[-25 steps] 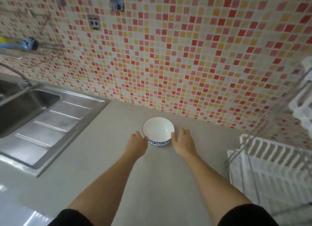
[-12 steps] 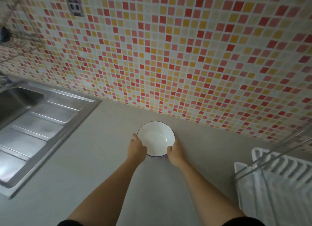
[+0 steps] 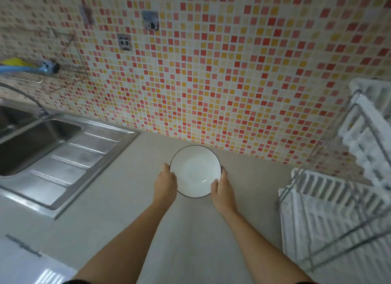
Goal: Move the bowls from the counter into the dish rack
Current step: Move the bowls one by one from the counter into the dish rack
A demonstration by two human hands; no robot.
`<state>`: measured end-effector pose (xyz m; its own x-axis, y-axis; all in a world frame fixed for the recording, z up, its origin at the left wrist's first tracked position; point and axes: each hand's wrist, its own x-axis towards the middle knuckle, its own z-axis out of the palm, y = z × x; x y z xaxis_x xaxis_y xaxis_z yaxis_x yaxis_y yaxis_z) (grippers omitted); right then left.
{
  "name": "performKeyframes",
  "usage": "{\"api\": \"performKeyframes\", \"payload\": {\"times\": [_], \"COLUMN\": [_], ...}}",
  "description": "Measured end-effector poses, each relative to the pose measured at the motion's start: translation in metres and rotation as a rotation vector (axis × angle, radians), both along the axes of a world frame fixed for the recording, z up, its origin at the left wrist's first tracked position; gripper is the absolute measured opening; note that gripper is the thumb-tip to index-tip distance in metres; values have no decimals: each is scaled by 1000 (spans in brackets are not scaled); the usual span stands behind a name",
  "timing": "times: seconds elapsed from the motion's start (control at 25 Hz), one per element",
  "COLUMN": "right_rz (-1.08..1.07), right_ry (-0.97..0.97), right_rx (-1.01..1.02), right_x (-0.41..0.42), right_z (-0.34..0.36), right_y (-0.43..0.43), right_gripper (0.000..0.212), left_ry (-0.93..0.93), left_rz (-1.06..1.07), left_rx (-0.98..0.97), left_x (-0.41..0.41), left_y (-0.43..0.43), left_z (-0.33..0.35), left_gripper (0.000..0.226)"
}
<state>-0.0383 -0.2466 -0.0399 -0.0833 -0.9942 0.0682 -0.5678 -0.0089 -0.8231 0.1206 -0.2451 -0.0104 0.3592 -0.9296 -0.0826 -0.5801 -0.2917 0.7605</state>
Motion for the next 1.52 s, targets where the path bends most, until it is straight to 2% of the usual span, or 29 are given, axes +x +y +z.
{"api": "performKeyframes", "payload": {"times": [0.08, 0.2, 0.24, 0.4, 0.52, 0.6, 0.68, 0.72, 0.76, 0.84, 0.92, 1.04, 1.2, 1.36, 1.52], "right_rz": [24, 33, 27, -11, -11, 5, 19, 27, 41, 73, 107, 189, 177, 109, 65], "right_ry": [13, 7, 8, 11, -120, -246, -295, -308, -328, -374, -382, -313, -243, -111, -64], "right_rx": [-55, -132, -161, -297, -362, -390, -463, -500, -539, -621, -705, -748, -664, -571, -560], "right_x": [0, 2, 2, -4, -11, -21, -35, -43, -50, -65, -88, -137, -217, -308, -387], "right_z": [16, 44, 57, 108, 147, 175, 202, 214, 226, 247, 268, 292, 310, 318, 320], "right_y": [39, 91, 109, 170, 200, 216, 228, 233, 238, 248, 260, 281, 299, 311, 316], "right_gripper": [52, 50, 49, 45, 47, 50, 40, 35, 33, 28, 27, 52, 80, 119, 123], "left_ry": [38, 77, 78, 183, 407, 556, 696, 756, 800, 816, 862, 987, 915, 845, 666], "left_rz": [21, 61, 74, 119, 88, 48, 21, -1, -47, -191, -347, -562, -727, -821, -859], "left_rx": [-51, -120, -154, -383, -509, -557, -564, -542, -533, -570, -646, -758, -810, -775, -676], "left_x": [0, -4, -6, -21, -40, -44, -48, -51, -57, -75, -100, -139, -207, -285, -351], "left_y": [37, 88, 106, 167, 200, 208, 208, 207, 207, 215, 222, 231, 237, 239, 234], "left_z": [11, 26, 32, 78, 123, 144, 162, 171, 179, 197, 208, 227, 258, 276, 282], "left_gripper": [9, 49, 55, 31, 35, 56, 92, 103, 103, 84, 83, 81, 80, 81, 75]}}
